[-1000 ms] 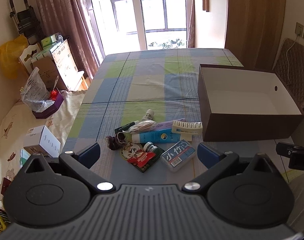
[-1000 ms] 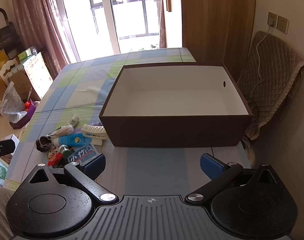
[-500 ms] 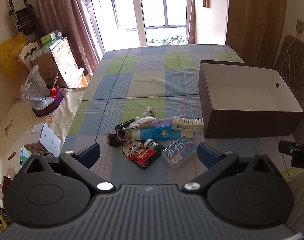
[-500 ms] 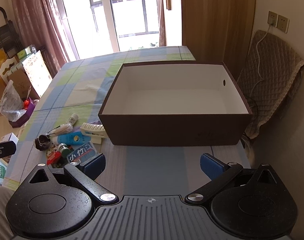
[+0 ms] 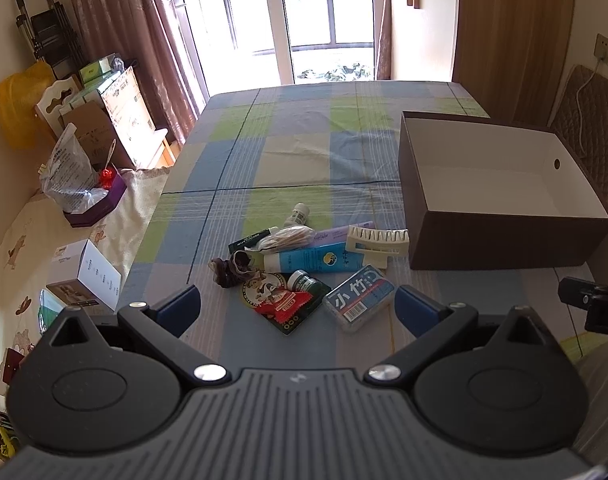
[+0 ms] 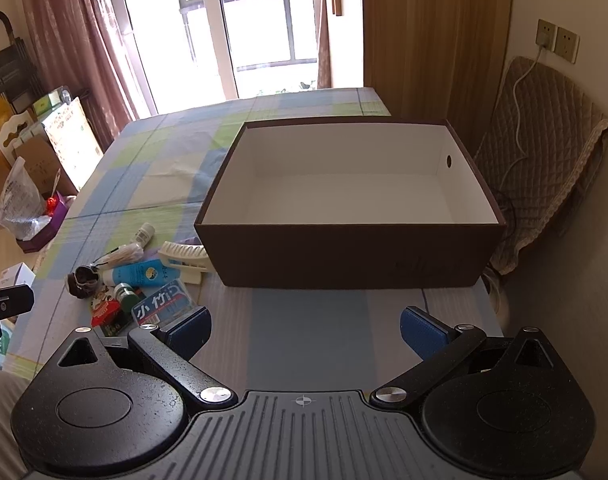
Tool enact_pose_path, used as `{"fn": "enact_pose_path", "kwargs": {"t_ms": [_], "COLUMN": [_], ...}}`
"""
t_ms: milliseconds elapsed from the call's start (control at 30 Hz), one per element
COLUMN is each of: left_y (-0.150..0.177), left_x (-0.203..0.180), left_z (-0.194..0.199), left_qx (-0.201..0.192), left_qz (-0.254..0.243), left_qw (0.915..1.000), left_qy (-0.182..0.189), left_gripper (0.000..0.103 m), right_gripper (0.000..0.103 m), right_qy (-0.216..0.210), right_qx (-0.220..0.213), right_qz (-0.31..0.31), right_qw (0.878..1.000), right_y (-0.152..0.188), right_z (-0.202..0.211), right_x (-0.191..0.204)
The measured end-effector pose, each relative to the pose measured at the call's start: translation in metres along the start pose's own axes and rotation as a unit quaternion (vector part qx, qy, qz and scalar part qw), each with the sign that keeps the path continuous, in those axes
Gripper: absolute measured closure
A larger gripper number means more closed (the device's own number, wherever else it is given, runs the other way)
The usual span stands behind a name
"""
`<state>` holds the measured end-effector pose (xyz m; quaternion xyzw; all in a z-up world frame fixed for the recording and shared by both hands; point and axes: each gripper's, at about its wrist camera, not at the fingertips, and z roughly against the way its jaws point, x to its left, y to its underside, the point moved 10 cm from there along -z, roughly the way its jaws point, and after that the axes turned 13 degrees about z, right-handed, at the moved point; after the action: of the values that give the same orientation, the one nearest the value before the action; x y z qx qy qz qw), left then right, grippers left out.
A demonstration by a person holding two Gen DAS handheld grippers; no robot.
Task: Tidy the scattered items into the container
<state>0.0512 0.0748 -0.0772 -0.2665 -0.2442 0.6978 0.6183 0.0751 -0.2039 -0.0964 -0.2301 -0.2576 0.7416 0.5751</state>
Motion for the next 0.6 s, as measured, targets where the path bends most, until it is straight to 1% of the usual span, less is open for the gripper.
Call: {"fn": "enact_pose_path", "kwargs": {"t_ms": [167, 300, 367, 400, 467, 600], "left_y": [0.0, 0.001, 0.004, 0.007, 0.009, 0.013], "left_x": [0.0, 0.021, 0.015, 0.004, 0.007, -0.009], "left_z": [-0.004, -0.004, -0.006, -0.008, -0.007, -0.007], "left_qx": [0.004, 0.006, 0.007, 0.008, 0.009, 0.012], "left_qz": [-0.003, -0.004, -0.003, -0.002, -0.002, 0.0], "left_qw": [1.0, 0.9999, 0.9998, 0.9998, 0.9997, 0.9995], "left_qy": [-0.008, -0.011, -0.016, -0.02, -0.021, -0.028], "left_gripper": [0.001, 0.001, 0.001, 0.001, 0.001, 0.001], "right_gripper": [0.0, 0.0, 0.0, 0.0, 0.0, 0.0], "right_qy": [0.0, 0.001, 0.002, 0.002, 0.003, 0.005], "right_qx": [0.001, 0.002, 0.002, 0.003, 0.003, 0.004], "right_qz": [0.0, 0.001, 0.001, 0.001, 0.001, 0.001], "right_qw": [1.0, 1.0, 1.0, 1.0, 1.0, 1.0], "right_y": [0.0, 0.003, 0.005, 0.006, 0.007, 0.01], "right_z": [-0.003, -0.004, -0.005, -0.006, -0.007, -0.009], "right_x": [-0.001, 0.001, 0.002, 0.003, 0.004, 0.006]}}
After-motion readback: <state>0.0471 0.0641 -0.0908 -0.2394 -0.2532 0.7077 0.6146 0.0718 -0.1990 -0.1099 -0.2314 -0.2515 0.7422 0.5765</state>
